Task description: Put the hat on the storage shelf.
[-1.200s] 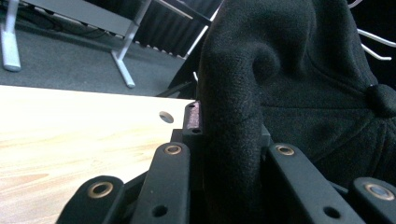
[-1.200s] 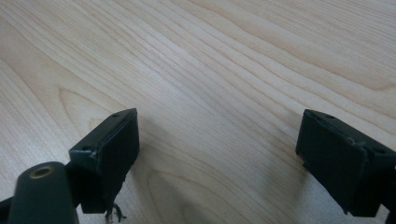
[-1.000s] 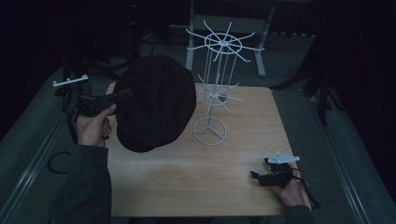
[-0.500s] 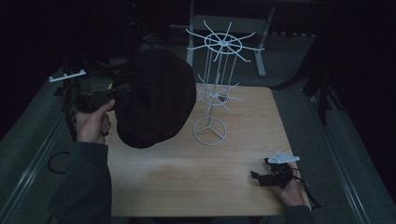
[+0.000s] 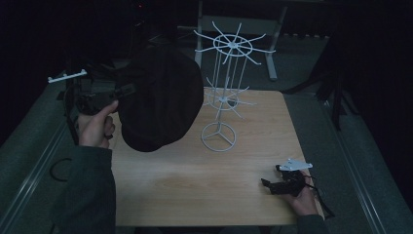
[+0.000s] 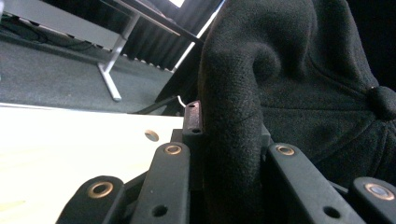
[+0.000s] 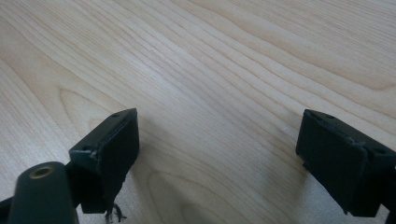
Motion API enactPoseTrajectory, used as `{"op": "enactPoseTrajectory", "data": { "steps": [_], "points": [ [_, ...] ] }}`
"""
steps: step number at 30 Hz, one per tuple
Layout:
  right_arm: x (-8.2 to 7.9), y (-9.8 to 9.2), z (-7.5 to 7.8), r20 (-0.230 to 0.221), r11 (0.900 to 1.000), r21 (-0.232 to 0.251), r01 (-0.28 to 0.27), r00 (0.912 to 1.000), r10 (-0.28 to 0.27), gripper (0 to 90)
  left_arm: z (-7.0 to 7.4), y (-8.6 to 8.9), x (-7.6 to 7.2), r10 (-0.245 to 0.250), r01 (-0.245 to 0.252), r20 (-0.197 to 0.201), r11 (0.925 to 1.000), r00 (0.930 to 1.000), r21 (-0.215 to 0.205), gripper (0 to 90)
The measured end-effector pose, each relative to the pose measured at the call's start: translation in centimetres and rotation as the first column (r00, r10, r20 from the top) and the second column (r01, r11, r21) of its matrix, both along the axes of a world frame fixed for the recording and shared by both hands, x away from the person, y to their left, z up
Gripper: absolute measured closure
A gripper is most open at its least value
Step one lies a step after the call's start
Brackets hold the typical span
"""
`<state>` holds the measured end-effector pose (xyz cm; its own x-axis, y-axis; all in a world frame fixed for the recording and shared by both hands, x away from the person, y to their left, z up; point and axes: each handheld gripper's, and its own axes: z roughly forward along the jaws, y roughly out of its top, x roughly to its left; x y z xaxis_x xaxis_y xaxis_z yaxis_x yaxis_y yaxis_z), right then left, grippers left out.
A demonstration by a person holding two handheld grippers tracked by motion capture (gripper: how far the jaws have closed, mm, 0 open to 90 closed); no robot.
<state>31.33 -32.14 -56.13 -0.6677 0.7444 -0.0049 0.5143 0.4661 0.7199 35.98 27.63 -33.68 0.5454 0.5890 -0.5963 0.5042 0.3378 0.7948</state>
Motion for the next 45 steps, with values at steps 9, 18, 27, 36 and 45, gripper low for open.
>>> {"op": "enactPoseTrajectory", "data": {
  "steps": [9,18,27,36,45],
  "points": [
    [0.0,0.0,0.0,0.0,1.0,0.0,0.0,1.0,0.0,13.2,0.3,0.1,0.4,-0.003,0.003,0.004,0.9998,1.0,-0.021,78.1],
    [0.0,0.0,0.0,0.0,1.0,0.0,0.0,1.0,0.0,13.2,0.2,0.3,0.8,-0.01,0.01,-0.004,0.9988,0.9999,-0.048,78.1],
    [0.0,0.0,0.0,0.0,1.0,0.0,0.0,1.0,0.0,13.2,0.5,0.3,1.4,-0.021,0.021,-0.001,0.9964,0.9998,-0.082,78.1],
    [0.0,0.0,0.0,0.0,1.0,0.0,0.0,1.0,0.0,13.2,1.2,-0.2,1.9,-0.04,0.042,0.014,0.9926,0.9991,-0.114,78.0],
    [0.0,0.0,0.0,0.001,1.0,0.001,0.0,1.0,0.0,13.3,1.4,-0.3,2.4,-0.037,0.038,0.012,0.992,0.9992,-0.12,78.0]
  ]
}}
